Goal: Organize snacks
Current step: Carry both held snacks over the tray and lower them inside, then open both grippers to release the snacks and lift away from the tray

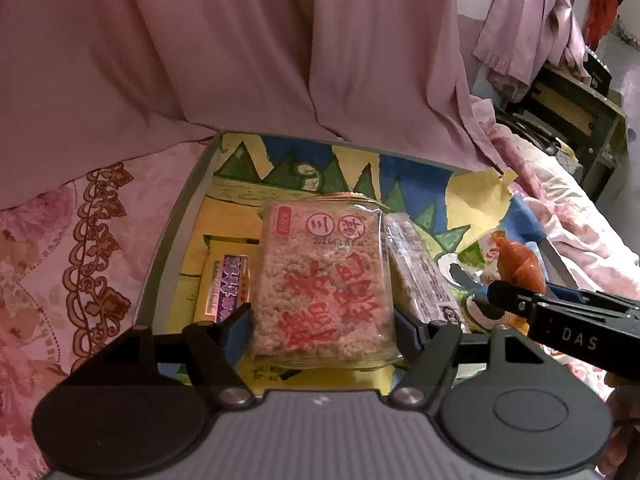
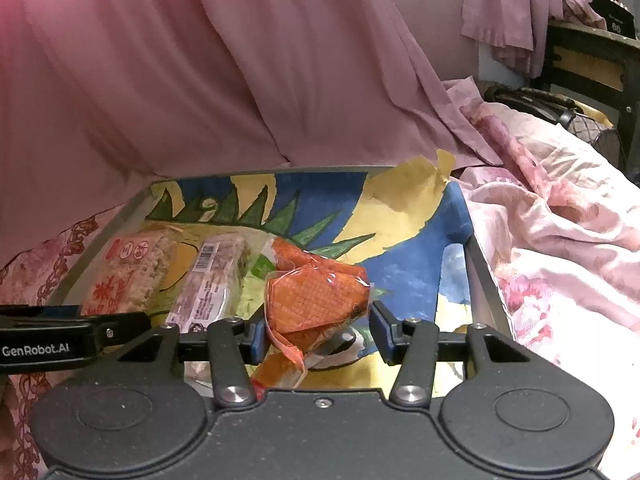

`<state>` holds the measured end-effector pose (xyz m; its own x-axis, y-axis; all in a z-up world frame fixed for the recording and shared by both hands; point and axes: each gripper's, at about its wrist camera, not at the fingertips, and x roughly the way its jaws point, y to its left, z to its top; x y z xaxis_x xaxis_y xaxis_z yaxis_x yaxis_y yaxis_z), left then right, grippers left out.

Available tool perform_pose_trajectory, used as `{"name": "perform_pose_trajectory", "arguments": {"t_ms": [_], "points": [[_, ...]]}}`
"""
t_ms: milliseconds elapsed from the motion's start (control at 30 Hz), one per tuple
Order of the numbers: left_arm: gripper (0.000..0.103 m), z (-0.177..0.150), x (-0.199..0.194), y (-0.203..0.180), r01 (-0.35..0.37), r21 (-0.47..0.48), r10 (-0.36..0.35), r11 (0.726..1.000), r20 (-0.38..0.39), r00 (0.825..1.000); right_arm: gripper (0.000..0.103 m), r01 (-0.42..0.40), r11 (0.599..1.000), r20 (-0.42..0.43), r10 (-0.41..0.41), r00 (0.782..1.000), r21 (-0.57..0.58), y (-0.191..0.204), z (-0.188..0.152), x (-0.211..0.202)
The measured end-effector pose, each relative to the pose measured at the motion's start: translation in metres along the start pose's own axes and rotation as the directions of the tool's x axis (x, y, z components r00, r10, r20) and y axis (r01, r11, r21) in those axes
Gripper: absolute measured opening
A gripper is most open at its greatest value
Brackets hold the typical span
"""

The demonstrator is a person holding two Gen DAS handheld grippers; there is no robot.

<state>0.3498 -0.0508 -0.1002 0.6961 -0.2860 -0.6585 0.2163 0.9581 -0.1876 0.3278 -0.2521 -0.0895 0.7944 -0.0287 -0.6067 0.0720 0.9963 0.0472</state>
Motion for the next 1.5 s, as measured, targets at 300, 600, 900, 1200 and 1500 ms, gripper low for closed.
{"name": "perform_pose_trajectory", "arguments": {"t_ms": [300,600,900,1200,1500], "points": [[0.076,-0.001,0.001,-0.003,-0.013,0.027,0.014,1.0,-0.005,1.0,0.054,0.003,1.0,-0.011,-0.003,1.0,0.001,0.0,-0.001,0.002],[0.085,0.001,-0.005,0.001,-0.005,-0.007,0.005,1.0,0.001,1.0,0.073,0.007,1.0,0.012,-0.008,1.0,0.01,0.0,0.0,-0.005],[0.097,0.008,-0.037,0.001,-0.03,-0.03,0.033,0.999,0.086,0.996,0.093,0.043,0.998,0.124,-0.038,0.992,-0.038,0.002,0.002,-0.044],[0.102,0.002,-0.097,0.003,-0.044,-0.038,0.052,0.998,0.238,0.97,0.101,0.071,0.997,0.256,-0.063,0.965,-0.022,0.005,-0.002,-0.105],[0.103,-0.031,-0.156,-0.008,-0.056,0.015,0.049,0.998,0.29,0.956,0.102,0.062,0.998,0.338,-0.058,0.939,0.001,0.009,-0.029,-0.18]]}}
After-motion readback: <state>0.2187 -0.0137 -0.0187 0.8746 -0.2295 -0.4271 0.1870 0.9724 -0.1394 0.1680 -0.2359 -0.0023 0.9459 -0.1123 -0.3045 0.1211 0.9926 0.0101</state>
